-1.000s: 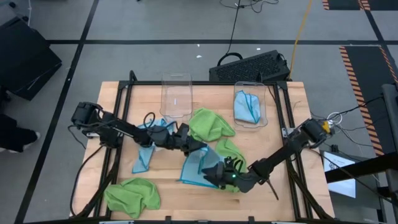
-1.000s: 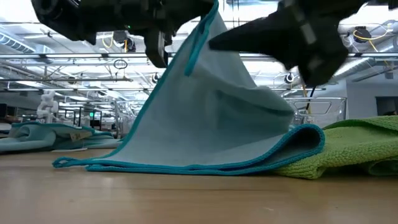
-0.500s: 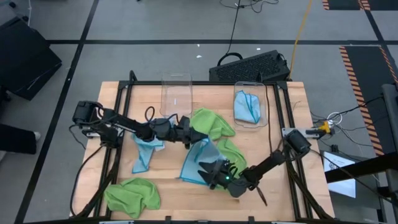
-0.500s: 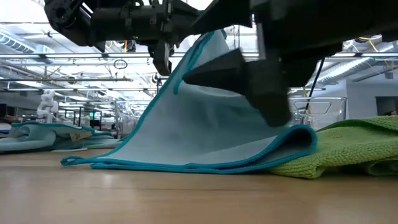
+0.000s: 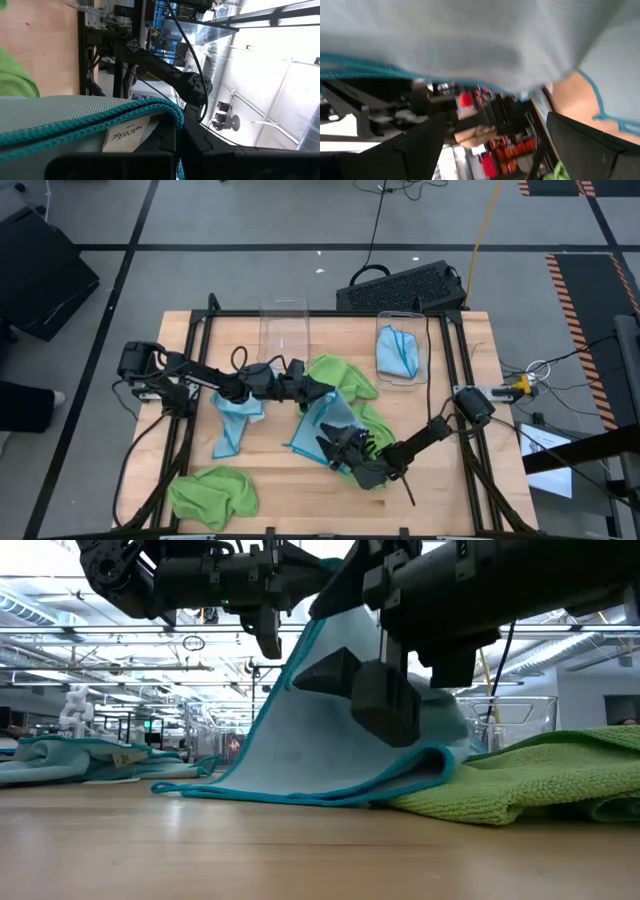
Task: Fold microfiber towels
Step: Fold the right blue microfiber towel
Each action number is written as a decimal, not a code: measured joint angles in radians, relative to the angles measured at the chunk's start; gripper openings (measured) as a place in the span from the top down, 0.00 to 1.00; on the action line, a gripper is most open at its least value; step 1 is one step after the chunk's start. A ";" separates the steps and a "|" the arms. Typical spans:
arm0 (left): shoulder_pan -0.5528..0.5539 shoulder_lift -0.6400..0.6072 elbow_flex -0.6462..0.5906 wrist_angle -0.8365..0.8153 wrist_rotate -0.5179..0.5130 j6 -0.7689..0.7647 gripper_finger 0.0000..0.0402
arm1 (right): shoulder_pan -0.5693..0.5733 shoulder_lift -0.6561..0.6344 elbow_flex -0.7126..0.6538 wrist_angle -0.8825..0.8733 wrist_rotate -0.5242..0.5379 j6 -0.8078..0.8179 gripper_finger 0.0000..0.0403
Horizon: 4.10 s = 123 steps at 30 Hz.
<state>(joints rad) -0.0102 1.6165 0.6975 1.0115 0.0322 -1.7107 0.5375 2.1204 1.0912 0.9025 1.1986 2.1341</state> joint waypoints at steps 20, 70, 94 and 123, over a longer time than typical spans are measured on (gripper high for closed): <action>0.036 0.000 0.000 0.034 0.047 0.007 0.98 | -0.136 -0.001 -0.001 -0.092 -0.024 -0.176 0.41; 0.280 -0.024 -0.001 -0.230 0.681 0.378 0.98 | -0.211 -0.949 -0.794 -0.221 -0.817 -0.251 1.00; 0.377 -0.037 -0.001 -0.335 0.564 0.545 0.98 | -0.219 -0.910 -0.724 -0.264 -0.712 -0.311 1.00; 0.418 -0.039 0.004 -0.458 0.781 0.689 0.97 | -0.169 -0.808 -0.582 -0.323 -0.734 -0.332 0.99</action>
<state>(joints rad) 0.4082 1.5776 0.7013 0.5536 0.8136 -1.0219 0.3686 1.3123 0.5094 0.5791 0.4642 1.8025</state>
